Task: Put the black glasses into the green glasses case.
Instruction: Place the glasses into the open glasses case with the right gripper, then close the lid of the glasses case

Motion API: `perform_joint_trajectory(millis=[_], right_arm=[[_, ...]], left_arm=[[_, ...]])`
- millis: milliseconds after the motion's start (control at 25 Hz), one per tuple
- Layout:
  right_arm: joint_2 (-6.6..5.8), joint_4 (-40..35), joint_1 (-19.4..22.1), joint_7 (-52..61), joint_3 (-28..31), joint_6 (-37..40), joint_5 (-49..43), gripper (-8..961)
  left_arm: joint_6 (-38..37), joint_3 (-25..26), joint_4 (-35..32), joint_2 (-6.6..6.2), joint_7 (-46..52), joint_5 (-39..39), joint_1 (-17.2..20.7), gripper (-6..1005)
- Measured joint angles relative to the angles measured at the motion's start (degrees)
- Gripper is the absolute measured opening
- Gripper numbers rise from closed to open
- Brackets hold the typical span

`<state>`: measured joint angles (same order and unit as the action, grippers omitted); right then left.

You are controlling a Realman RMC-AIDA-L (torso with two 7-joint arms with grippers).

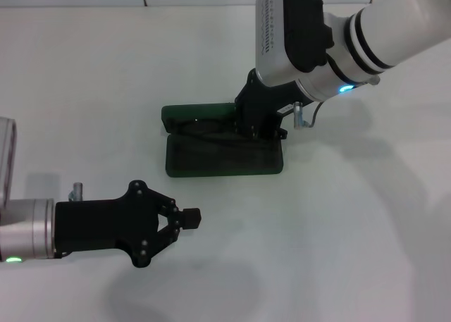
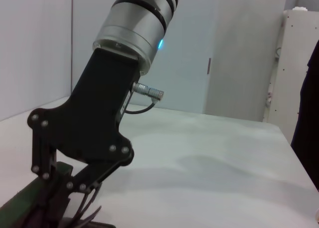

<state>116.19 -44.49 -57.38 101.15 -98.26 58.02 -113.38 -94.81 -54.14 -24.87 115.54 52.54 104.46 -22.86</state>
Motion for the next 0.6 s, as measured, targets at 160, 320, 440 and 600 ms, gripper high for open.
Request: perform_joint_trajectory(millis=[160, 320, 440, 600], right_arm=[[0.00, 0.0, 0.0, 0.2, -0.8, -0.3, -0.1, 67], [0.00, -0.5, 0.1, 0.5, -1.0, 0.0, 0.2, 68], [0.00, -0.7, 0.3, 0.6, -1.0, 0.0, 0.2, 68], [0.00, -0.9, 0.5, 0.6, -1.0, 0.0, 0.3, 186]], left_arm=[[-0.1, 0.0, 0.0, 0.14, -0.1, 0.0, 0.0, -1], [-0.2, 0.0, 0.0, 0.19, -0.1, 0.1, 0.0, -1], [-0.3, 0.0, 0.0, 0.21, -0.1, 0.1, 0.0, -1], [-0.3, 0.0, 0.0, 0.21, -0.2, 0.1, 0.0, -1]])
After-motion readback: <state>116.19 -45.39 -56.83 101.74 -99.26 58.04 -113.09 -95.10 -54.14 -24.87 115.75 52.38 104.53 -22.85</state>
